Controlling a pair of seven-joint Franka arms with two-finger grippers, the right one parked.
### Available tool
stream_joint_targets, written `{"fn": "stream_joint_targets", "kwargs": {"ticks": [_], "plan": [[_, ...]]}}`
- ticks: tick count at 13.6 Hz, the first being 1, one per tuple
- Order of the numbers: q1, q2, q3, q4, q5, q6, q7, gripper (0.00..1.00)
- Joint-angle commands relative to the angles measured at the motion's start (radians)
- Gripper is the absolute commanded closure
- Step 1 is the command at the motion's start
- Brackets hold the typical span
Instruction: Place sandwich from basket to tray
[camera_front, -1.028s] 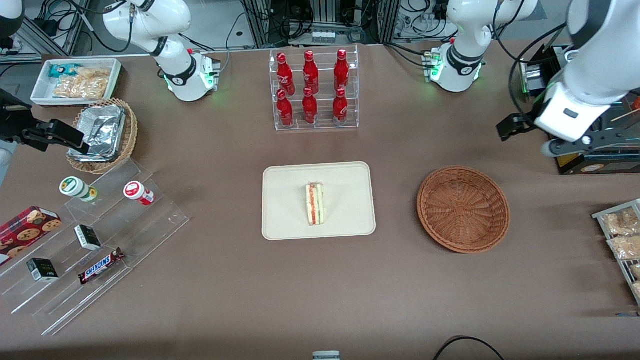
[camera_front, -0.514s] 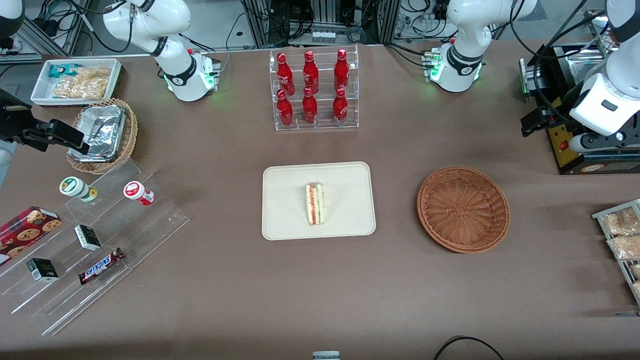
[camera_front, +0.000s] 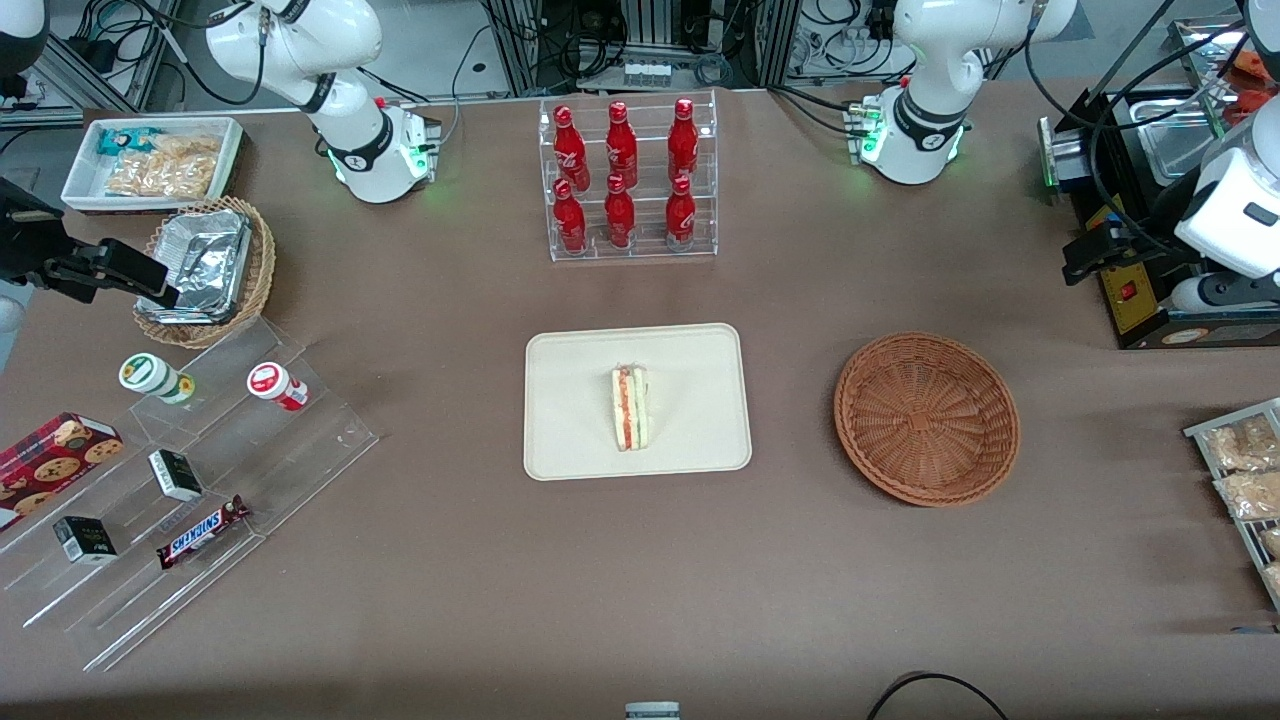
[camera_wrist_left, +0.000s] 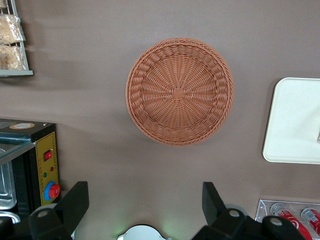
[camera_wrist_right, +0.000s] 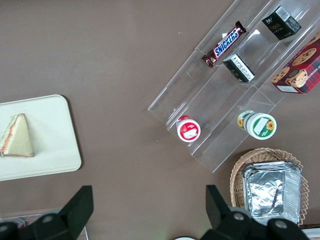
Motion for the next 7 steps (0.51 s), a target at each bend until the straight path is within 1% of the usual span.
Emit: {"fn": "stream_joint_targets", "kwargs": {"ticks": [1, 4, 5, 6, 7], "plan": [[0.017, 0.015, 0.004, 0.034, -0.009, -0.019, 0.013, 0.0], [0.024, 0.015, -0.011, 0.034, -0.007, -0.016, 0.015, 0.0], [0.049, 0.015, -0.02, 0.035, -0.009, -0.016, 0.015, 0.0], [0.067, 0.015, -0.052, 0.035, -0.007, -0.016, 0.016, 0.0], [0.073, 0.014, -0.06, 0.035, 0.002, -0.016, 0.016, 0.0]]}}
